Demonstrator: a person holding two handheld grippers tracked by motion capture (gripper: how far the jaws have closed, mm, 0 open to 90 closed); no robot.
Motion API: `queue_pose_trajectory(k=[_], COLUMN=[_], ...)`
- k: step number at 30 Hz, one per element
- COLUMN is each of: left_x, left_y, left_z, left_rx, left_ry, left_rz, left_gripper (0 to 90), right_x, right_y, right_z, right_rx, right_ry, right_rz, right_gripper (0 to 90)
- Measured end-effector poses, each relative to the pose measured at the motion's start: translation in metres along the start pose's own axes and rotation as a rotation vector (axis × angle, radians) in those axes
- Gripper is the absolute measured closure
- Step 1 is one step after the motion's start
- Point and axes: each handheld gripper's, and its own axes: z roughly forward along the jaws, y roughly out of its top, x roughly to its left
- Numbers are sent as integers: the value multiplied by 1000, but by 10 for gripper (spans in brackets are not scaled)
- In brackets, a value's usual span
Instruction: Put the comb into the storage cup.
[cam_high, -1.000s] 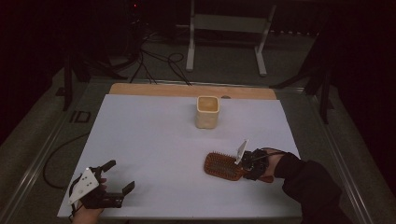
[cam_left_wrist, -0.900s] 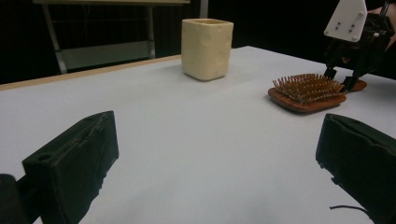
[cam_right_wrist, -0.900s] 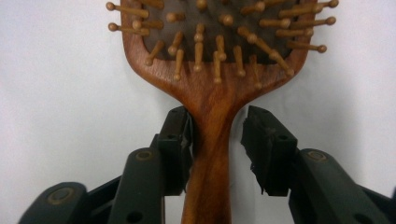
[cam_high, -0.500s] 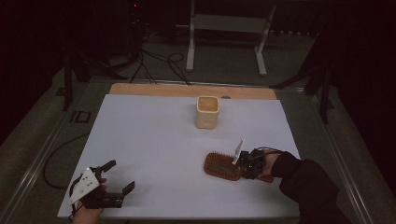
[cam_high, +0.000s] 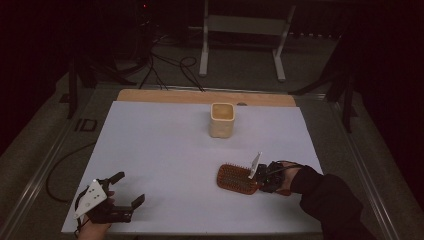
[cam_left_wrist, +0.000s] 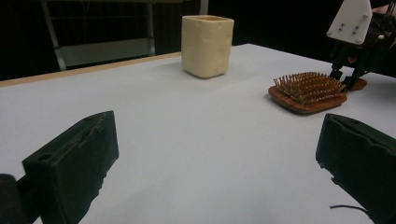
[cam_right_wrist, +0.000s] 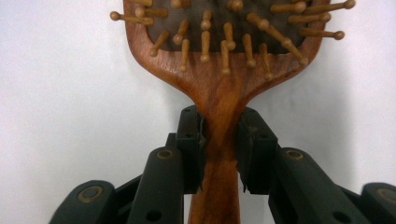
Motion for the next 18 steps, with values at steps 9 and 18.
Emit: queue_pose_trajectory(k=[9,18], left_x=[1,1], left_y=[0,0], left_z=[1,0], left_rx=[-2,-3], left_ry=[2,2], left_rz=[-7,-5], left_gripper=[1,1], right_x=[2,7], right_y=[-13,-15], right_z=[-2,-1], right_rx=[-115,-247], right_ry=[-8,-39], right_rz=[25,65], right_gripper=[728,728])
